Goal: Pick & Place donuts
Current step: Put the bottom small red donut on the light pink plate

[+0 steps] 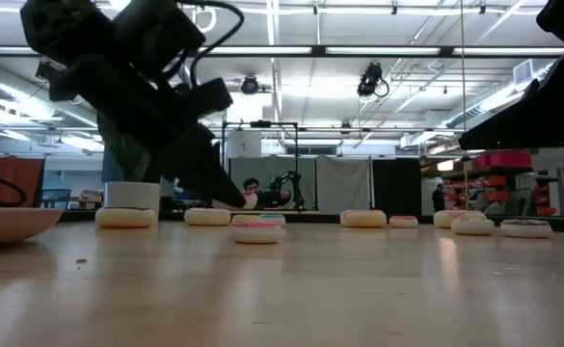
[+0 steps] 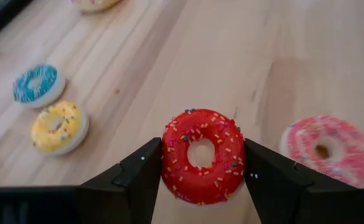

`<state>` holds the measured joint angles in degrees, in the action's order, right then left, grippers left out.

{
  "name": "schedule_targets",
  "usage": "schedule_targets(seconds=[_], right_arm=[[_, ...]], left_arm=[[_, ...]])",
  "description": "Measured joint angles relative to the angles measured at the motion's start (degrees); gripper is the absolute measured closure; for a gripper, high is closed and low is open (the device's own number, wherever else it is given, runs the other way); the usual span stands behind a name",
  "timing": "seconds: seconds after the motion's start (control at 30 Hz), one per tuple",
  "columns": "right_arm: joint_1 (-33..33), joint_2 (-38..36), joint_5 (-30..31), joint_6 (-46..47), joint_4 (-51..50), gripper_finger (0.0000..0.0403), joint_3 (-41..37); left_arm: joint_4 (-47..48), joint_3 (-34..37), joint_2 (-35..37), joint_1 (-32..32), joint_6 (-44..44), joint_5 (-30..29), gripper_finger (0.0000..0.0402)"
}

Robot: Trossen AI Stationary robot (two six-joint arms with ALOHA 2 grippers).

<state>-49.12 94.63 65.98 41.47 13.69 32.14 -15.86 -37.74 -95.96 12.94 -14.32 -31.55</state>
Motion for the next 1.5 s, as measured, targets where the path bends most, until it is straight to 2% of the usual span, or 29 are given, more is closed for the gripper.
schedule_targets(seconds=[0.3, 0.4, 0.47, 0.57, 0.73, 0.83, 1.0, 1.23, 1.37, 1.5], right_arm=[[0.00, 0.00, 0.00, -0.15, -0.02, 0.0262, 0.00], [0.00, 0.00, 0.00, -0.17, -0.02, 0.0262, 0.00], [0.00, 0.00, 0.02, -0.13, -0.02, 0.0262, 0.00], [0.00, 0.00, 0.51, -0.20, -0.02, 0.0262, 0.00], [0.07, 0.00, 1.09, -0.48, -0.11, 0.0262, 0.00], [0.11, 0.00, 1.39, -0.55, -0.09, 0.0262, 0.00], [0.17, 0.00, 1.60, -0.61, -0.03, 0.0262, 0.00], [0.70, 0.00, 1.77, -1.05, 0.24, 0.0262, 0.00], [0.83, 0.00, 1.77, -1.24, 0.26, 0.0262, 0.00], [0.83, 0.00, 1.75, -1.49, 0.28, 0.0262, 0.00]], left_arm=[[14.16, -0.02, 9.25, 4.68, -0.40, -2.34, 0.0184], [20.78, -0.10, 13.10, 7.04, -3.77, -2.33, 0.0184], [28.23, -0.09, 15.97, 9.08, -8.97, -2.04, 0.0184], [40.32, -0.09, 19.56, 12.27, -21.29, 2.08, 0.0184], [54.84, -0.05, 20.65, 20.18, -43.26, 8.80, 0.0184], [57.68, -0.07, 20.26, 25.92, -52.81, 10.48, 0.0184], [62.60, -0.06, 19.91, 33.98, -65.18, 8.80, 0.0184], [68.81, -1.65, 19.89, 38.25, -72.91, 12.73, 0.0184], [67.76, -1.95, 19.73, 40.49, -75.57, 12.39, 0.0184], [66.02, -1.97, 17.93, 42.22, -76.57, 9.32, 0.0184]])
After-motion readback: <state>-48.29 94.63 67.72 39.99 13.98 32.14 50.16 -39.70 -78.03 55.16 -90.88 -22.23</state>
